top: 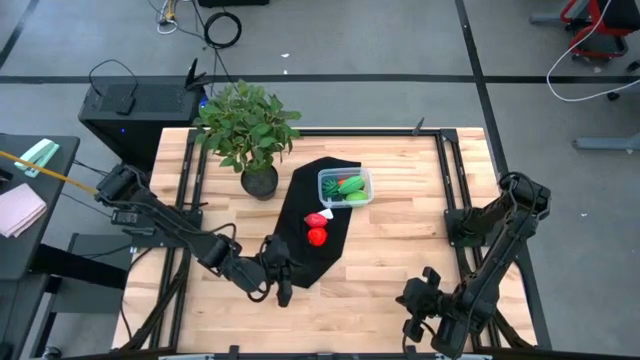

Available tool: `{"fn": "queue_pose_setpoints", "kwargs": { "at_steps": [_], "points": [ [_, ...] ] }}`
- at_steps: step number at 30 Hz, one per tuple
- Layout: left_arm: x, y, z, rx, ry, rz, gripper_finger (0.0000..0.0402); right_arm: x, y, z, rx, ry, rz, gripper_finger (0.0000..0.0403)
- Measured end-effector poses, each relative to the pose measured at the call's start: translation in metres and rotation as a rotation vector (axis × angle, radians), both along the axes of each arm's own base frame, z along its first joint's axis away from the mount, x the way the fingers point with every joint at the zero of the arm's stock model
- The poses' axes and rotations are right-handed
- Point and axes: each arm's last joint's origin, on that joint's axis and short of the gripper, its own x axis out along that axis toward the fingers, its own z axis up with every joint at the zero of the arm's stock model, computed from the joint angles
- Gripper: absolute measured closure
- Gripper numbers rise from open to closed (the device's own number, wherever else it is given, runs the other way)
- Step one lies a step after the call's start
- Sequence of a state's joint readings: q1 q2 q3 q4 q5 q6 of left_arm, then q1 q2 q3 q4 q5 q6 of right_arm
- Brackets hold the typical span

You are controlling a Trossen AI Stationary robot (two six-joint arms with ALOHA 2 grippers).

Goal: Pick and placing Produce into tupperware
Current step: Put the apple into the transparent bin

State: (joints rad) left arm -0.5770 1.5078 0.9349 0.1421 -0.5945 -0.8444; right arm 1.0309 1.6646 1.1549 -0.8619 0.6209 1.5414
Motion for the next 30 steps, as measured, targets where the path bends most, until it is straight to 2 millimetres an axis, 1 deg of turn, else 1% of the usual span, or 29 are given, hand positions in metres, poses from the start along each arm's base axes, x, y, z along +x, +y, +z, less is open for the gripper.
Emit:
{"fn": "queue_pose_setpoints", "kwargs": {
  "at_steps": [3, 6, 12, 20, 26, 30],
  "points": [
    [0.003, 0.0, 0.009, 0.042, -0.018, 0.006, 0.0391, 0.0, 0.0, 0.0, 0.0, -0.005, -0.001, 0.0395],
    [0.006, 0.0, 0.019, 0.102, -0.042, 0.032, 0.0395, 0.001, 0.0, 0.001, -0.007, -0.029, -0.011, 0.0394],
    [0.007, 0.002, 0.025, 0.176, -0.049, 0.076, 0.0392, 0.001, 0.0, 0.001, -0.007, -0.043, -0.024, 0.0394],
    [0.007, 0.002, 0.025, 0.212, -0.037, 0.066, 0.0395, 0.001, 0.0, 0.001, -0.007, -0.043, -0.024, 0.0392],
    [0.008, 0.003, 0.025, 0.237, -0.038, 0.052, 0.0365, 0.001, 0.0, 0.001, -0.007, -0.043, -0.024, 0.0392],
    [0.009, 0.005, 0.025, 0.225, -0.039, 0.062, 0.0355, 0.001, 0.0, 0.001, -0.007, -0.043, -0.024, 0.0392]
  ]
}}
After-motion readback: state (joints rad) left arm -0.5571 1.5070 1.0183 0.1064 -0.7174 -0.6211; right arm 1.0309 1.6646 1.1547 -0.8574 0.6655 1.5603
